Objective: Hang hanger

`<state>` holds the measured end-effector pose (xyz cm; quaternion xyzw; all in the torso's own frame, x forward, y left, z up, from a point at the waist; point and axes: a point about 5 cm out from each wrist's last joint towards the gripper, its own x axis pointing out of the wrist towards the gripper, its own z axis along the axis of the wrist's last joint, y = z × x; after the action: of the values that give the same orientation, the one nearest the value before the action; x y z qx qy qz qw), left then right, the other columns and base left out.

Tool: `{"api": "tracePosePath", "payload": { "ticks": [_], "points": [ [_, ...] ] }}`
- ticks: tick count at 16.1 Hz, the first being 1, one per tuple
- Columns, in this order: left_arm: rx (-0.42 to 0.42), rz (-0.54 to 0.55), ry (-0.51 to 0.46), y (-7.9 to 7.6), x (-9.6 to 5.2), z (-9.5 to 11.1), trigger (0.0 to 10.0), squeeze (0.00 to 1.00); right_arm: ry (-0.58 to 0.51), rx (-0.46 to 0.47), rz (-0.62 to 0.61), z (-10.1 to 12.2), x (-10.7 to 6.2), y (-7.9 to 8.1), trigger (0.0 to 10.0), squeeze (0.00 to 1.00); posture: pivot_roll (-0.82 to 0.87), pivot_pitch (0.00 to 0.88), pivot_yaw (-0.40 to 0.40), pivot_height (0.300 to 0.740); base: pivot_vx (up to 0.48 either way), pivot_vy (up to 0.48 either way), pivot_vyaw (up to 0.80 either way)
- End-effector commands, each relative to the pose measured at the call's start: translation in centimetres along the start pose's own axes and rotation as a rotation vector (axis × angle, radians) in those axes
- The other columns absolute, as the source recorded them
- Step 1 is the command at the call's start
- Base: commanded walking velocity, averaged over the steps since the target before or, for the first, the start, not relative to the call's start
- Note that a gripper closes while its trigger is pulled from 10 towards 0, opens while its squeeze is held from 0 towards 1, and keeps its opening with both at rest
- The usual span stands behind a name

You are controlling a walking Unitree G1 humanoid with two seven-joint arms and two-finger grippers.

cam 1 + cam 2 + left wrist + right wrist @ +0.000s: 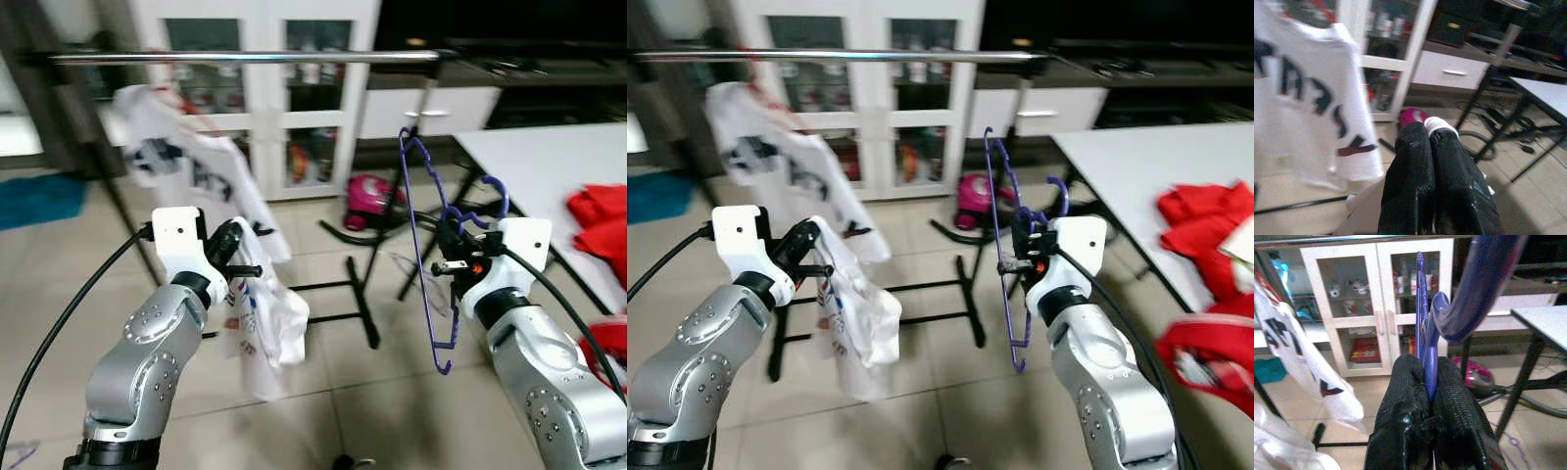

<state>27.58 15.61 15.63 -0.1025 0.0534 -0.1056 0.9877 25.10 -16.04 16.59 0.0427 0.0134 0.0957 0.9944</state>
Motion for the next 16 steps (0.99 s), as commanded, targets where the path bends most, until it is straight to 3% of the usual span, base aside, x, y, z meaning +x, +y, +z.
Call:
{"api": "tracePosePath", "payload": {
  "ticks": [1,4,6,8,11,13,14,16],
  "points": [
    [0.021,-0.033,-0.016,-0.5,-0.3,0.3,10.0,0.00,-0.033,-0.023,0.021,0.6,-0.2,0.4,10.0,0.00,0.10,0.014,-0.009,0.740,0.000,0.000,-0.80],
    [0.023,-0.089,0.022,-1.2,-0.6,-0.3,10.0,0.00,-0.049,-0.014,0.027,0.5,-0.2,0.5,10.0,0.00,0.09,0.005,-0.002,0.740,0.000,0.000,-0.80],
    [-0.055,-0.130,-0.006,-1.7,-0.3,0.4,10.0,0.00,-0.056,-0.017,0.030,0.7,0.1,0.8,10.0,0.00,0.09,0.027,-0.016,0.740,0.000,0.000,-0.80],
    [0.024,-0.146,-0.016,-2.1,-0.7,0.3,10.0,0.00,-0.055,-0.038,0.039,0.5,0.2,0.8,10.0,0.00,0.09,0.012,-0.008,0.740,0.000,0.000,-0.40],
    [0.014,-0.144,-0.004,-2.0,-0.3,0.1,10.0,0.00,-0.062,-0.037,0.006,0.5,0.1,0.3,10.0,0.00,0.09,0.004,-0.015,0.740,0.000,0.000,-0.27],
    [-0.101,-0.159,0.023,-1.8,-0.8,0.0,10.0,0.00,-0.100,0.003,0.023,1.3,0.2,0.7,10.0,0.00,0.07,0.015,-0.019,0.740,0.000,0.000,-0.80],
    [-0.119,-0.159,0.027,-1.8,-1.0,-0.1,10.0,0.00,-0.108,0.010,0.028,1.5,0.2,0.8,10.0,0.00,0.07,0.015,-0.019,0.740,0.000,0.000,-0.80],
    [-0.066,-0.147,0.051,-1.7,-1.4,-1.0,10.0,0.00,-0.114,-0.003,0.008,1.3,0.1,0.6,10.0,0.00,0.08,0.000,-0.006,0.740,0.000,0.000,-0.80]
  ]
}}
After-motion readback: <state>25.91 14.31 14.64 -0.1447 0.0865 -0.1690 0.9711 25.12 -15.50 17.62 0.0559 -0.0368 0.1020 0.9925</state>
